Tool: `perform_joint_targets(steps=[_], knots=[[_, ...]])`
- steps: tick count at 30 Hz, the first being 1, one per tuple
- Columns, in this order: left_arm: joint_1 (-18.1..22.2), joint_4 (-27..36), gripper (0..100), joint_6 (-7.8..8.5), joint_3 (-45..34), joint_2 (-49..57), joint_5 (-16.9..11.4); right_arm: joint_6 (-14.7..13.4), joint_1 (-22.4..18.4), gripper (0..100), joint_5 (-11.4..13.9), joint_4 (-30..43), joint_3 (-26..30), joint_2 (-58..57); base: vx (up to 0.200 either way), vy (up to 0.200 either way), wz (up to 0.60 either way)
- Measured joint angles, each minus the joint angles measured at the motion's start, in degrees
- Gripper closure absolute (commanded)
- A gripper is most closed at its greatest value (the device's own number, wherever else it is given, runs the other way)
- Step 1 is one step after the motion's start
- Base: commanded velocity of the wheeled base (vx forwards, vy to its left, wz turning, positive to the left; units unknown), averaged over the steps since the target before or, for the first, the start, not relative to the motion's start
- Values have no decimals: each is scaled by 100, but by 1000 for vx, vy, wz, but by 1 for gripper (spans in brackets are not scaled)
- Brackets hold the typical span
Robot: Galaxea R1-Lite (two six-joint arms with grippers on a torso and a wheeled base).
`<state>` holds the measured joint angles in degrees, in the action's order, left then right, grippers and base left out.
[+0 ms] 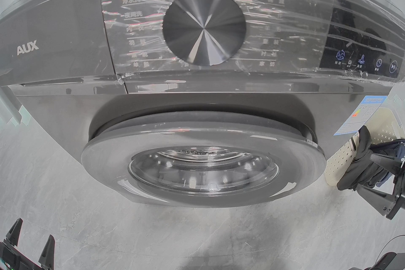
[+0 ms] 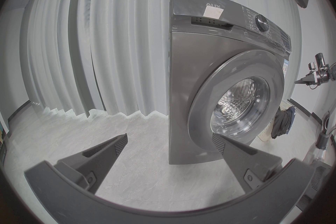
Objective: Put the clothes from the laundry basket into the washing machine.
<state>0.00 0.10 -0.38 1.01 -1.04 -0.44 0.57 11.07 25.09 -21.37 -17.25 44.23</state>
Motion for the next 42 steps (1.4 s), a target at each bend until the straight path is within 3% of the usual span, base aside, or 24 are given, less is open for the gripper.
perform_joint_targets(steps=[4,8,12,26,35,42], knots=[[0,-2,0,-9,0,0,-10,-108,616,0,-590,-268,-83,569,0,0,0],[0,-2,0,-17,0,0,-10,-434,1250,0,-1267,-405,-221,1015,0,0,0],[0,-5,0,-22,0,0,-10,-749,1679,0,-1579,-479,-477,1414,0,0,0],[0,-2,0,-27,0,0,-10,-867,2113,0,-1598,-945,-713,2225,0,0,0],[0,-7,0,-28,0,0,-10,-889,2277,0,-1554,-994,-444,2419,0,0,0],[5,-7,0,-28,0,0,-10,-867,2321,0,-1385,-930,-74,2085,-57,0,0]])
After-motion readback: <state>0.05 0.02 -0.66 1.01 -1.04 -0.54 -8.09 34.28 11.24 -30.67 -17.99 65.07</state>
